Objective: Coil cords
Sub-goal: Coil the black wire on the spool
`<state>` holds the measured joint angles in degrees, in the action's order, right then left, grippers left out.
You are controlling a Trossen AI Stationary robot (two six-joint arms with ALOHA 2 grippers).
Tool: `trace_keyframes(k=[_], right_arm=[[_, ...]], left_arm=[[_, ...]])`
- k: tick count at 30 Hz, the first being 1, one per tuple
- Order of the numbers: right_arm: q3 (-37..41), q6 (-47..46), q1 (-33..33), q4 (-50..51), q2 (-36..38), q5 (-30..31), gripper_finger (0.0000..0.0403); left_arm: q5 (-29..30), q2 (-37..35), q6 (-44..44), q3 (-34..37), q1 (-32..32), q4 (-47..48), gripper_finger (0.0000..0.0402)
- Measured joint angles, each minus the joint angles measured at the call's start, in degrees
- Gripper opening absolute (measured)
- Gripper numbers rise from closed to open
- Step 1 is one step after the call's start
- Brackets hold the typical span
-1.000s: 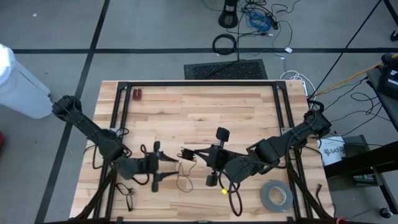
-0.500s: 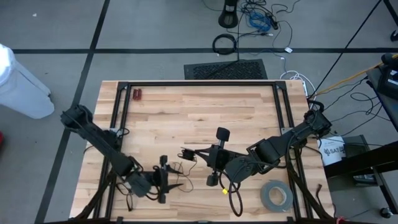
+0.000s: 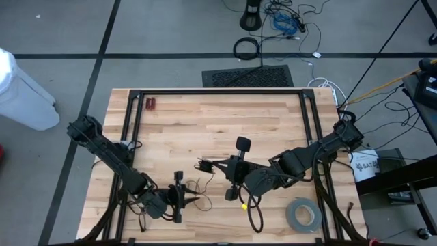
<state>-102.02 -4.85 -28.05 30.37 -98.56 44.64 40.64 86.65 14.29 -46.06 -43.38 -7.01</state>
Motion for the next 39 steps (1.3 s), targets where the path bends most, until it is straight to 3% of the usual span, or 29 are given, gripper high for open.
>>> trace_keyframes(k=[4, 15, 26, 31, 34, 39], right_arm=[[0.0, 0.0, -0.07, -0.04, 0.0, 0.0, 0.0], [0.0, -1.52, -1.12, -0.09, 0.0, -2.5, 0.0], [0.0, -4.7, -1.31, 2.74, 0.0, -2.7, 0.0], [0.0, -5.17, -1.09, 3.04, -0.02, -2.69, 0.0], [0.0, -5.14, -1.09, 3.02, -0.02, -2.67, 0.0], [0.0, -5.01, -0.8, 3.04, -0.02, -2.69, 0.0]], left_arm=[[0.15, -0.89, 0.44, 0.0, -0.03, 3.01, 0.0011], [2.61, -2.04, 3.66, 0.0, -0.15, 14.37, 0.0005], [2.89, -7.97, 10.25, 0.0, -1.07, 24.97, 0.0005], [-0.35, -8.78, 12.44, 0.0, -1.92, 26.3, 0.0031], [-4.06, -8.78, 12.56, 0.0, -2.5, 25.93, 0.0062], [-5.05, -8.78, 13.96, 0.0, -3.5, 25.58, 0.012]])
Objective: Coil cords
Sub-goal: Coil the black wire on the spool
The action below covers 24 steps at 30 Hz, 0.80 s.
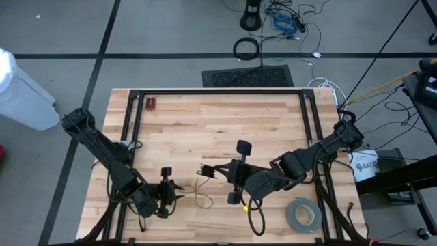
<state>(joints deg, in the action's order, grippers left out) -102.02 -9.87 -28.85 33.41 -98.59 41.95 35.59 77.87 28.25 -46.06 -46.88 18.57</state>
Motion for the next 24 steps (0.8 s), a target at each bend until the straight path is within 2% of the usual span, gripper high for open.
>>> trace_keyframes(k=[7, 17, 21, 24], right_arm=[[0.0, 0.2, 0.03, 0.1, 0.0, 0.0, 0.0], [0.02, -1.76, 0.03, 2.62, -0.64, -0.15, 0.0], [0.04, -2.2, 0.03, 2.58, -1.24, -0.39, 0.0], [0.04, -2.57, 0.03, 2.54, -1.67, -0.42, 0.0]], left_arm=[[0.06, -0.76, -0.04, 0.0, -0.63, 0.65, 0.0175], [0.01, -8.98, -2.29, -0.02, -2.53, 1.87, 0.0185], [6.26, -12.81, -7.79, -0.02, -2.66, -2.89, 0.0185], [12.48, -14.3, -16.12, -0.07, -2.64, -10.88, 0.0185]])
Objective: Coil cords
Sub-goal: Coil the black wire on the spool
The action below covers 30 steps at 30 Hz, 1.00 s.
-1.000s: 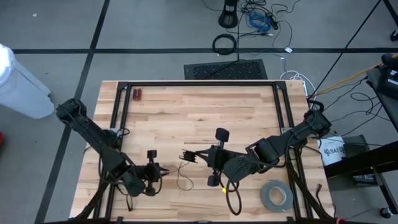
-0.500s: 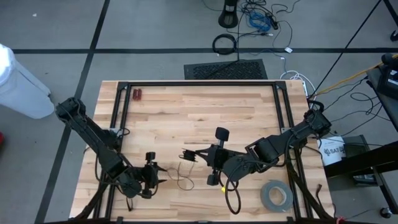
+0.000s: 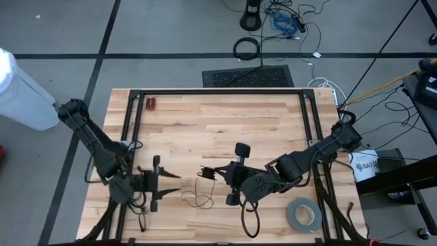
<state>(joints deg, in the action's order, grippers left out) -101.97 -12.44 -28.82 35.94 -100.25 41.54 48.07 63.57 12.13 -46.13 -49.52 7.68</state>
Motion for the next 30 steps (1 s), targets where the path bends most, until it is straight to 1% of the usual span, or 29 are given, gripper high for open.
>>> trace_keyframes(k=[2, 4, 6, 8, 12, 16, 22, 26, 30], right_arm=[[0.0, -0.48, 0.0, -0.04, -0.36, -0.57, 0.0], [0.0, -0.58, 0.0, -0.05, -0.51, -0.96, 0.0], [0.0, -0.88, 0.0, -0.26, -0.56, -1.05, 0.0], [0.0, -1.03, 0.0, -0.77, -0.56, -1.07, 0.0], [0.0, -0.61, -0.28, -2.22, -0.56, -1.11, 0.0], [0.0, -0.1, -0.33, -2.82, -0.9, -1.23, 0.0], [0.0, 0.05, -0.33, -2.9, -0.89, -1.31, 0.0], [0.0, 0.28, -0.33, -2.84, -0.89, -1.33, 0.0], [0.0, 0.3, -0.4, -2.76, -0.89, -1.33, 0.0]], left_arm=[[1.77, -0.3, -7.69, 0.0, -0.02, -7.18, 0.0185], [1.72, -0.27, -14.83, 0.0, -0.02, -14.53, 0.0185], [0.48, -0.12, -19.88, -0.01, 0.06, -20.0, 0.0185], [-0.83, 0.44, -22.53, -0.04, 0.04, -22.95, 0.0185], [-2.15, 2.5, -25.14, -0.04, 1.09, -26.66, 0.0185], [-5.83, 6.13, -26.76, -0.04, 3.48, -31.66, 0.0185], [-5.9, 10.03, -29.05, -0.04, 5.73, -36.35, 0.0185], [-5.64, 10.39, -29.06, -0.04, 6.49, -36.88, 0.0185], [-5.0, 9.99, -29.44, -0.02, 5.95, -36.65, 0.0185]])
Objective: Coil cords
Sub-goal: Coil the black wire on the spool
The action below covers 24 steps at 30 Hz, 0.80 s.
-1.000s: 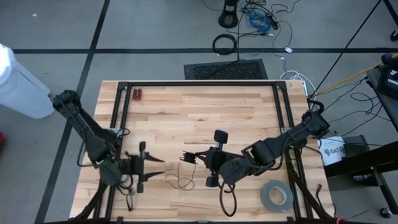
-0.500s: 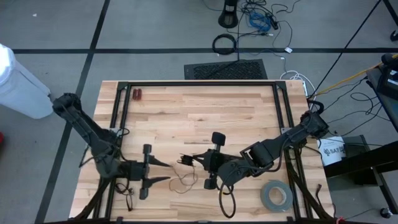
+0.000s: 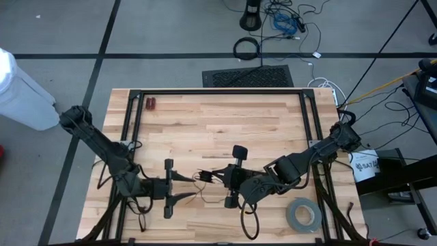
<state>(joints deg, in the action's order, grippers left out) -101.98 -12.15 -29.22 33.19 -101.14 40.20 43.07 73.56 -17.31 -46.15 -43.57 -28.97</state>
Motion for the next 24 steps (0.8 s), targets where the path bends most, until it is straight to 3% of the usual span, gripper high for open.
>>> trace_keyframes(k=[7, 24], right_arm=[[-0.01, -0.04, -0.15, 0.0, 0.0, 0.0, 0.0], [-0.02, 0.76, -0.11, -0.67, -0.16, -0.01, 0.0]], left_arm=[[2.59, -0.5, -0.05, 0.0, -0.42, 0.02, 0.0185], [0.65, -0.5, 0.53, 0.0, 1.62, -0.19, 0.0185]])
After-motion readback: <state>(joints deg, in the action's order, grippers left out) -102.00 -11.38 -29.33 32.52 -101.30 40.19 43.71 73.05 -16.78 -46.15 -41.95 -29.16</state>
